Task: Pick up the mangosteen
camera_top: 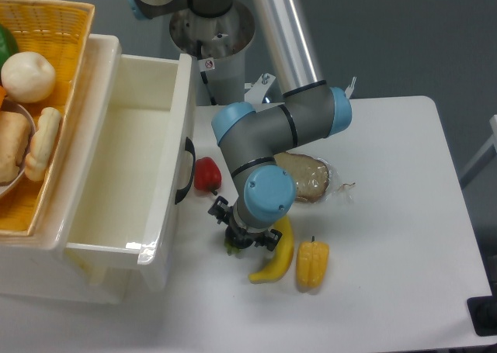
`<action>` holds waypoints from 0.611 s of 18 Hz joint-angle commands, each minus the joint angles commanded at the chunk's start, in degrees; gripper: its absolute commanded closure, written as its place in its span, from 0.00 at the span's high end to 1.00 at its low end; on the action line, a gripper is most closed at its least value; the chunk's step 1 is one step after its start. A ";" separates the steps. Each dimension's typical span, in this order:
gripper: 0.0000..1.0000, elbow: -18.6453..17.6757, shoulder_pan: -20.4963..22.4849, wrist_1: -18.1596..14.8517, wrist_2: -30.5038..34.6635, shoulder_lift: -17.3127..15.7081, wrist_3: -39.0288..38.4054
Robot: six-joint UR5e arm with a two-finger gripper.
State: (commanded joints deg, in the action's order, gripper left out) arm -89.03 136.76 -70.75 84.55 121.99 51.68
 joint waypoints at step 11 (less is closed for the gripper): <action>0.36 1.32 1.14 -0.70 0.09 -2.72 3.23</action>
State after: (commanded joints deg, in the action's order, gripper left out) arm -87.71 137.90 -71.45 84.64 119.27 54.91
